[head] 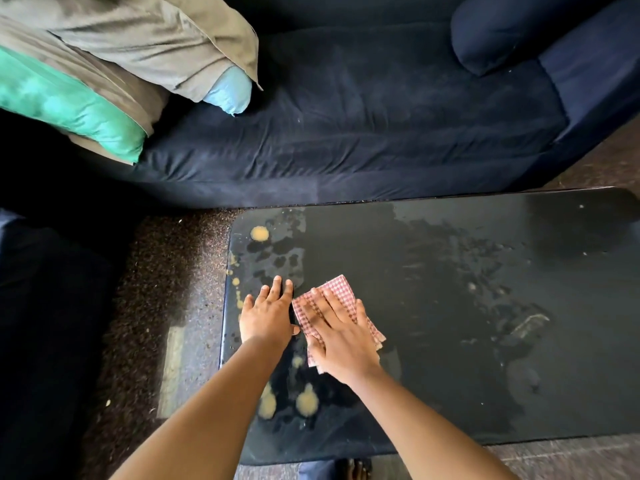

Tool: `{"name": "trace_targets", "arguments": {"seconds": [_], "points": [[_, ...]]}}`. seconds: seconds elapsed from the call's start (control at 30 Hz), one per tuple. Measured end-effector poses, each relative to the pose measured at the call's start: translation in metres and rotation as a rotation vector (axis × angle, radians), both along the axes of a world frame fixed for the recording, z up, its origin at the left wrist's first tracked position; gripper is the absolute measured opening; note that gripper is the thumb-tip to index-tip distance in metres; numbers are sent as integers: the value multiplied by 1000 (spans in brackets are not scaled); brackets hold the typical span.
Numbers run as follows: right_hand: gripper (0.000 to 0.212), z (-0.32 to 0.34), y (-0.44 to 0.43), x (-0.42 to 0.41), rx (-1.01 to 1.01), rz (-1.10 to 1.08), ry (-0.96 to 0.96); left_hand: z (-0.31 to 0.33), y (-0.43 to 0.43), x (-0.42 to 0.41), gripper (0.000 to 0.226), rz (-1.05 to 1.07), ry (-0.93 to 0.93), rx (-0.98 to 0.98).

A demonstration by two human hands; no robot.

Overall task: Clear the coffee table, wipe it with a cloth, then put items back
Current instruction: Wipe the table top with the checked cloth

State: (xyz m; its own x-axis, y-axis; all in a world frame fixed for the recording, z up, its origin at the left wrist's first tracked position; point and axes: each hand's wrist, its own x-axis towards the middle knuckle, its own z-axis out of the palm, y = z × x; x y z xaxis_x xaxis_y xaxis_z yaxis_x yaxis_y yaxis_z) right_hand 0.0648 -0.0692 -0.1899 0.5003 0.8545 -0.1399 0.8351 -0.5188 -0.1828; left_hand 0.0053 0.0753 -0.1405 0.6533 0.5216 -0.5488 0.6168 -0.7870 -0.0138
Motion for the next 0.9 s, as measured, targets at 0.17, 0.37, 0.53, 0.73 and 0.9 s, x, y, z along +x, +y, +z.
{"name": "trace_targets", "arguments": {"seconds": [0.17, 0.37, 0.53, 0.73, 0.9], "points": [[64, -1, -52, 31, -84, -336, -15, 1, 0, 2, 91, 10, 49, -21], [65, 5, -12, -7, -37, -304, 32, 1, -1, 5, 93, -11, 77, -11], [63, -1, -32, 7, -26, -134, -27, 1, -1, 5, 92, 2, 83, -17], [65, 2, -43, 4, -65, -419, 12, 1, -1, 6, 93, 4, 97, -17], [67, 8, -23, -35, -23, -167, 73, 1, -1, 5, 92, 0, 90, -15]]}}
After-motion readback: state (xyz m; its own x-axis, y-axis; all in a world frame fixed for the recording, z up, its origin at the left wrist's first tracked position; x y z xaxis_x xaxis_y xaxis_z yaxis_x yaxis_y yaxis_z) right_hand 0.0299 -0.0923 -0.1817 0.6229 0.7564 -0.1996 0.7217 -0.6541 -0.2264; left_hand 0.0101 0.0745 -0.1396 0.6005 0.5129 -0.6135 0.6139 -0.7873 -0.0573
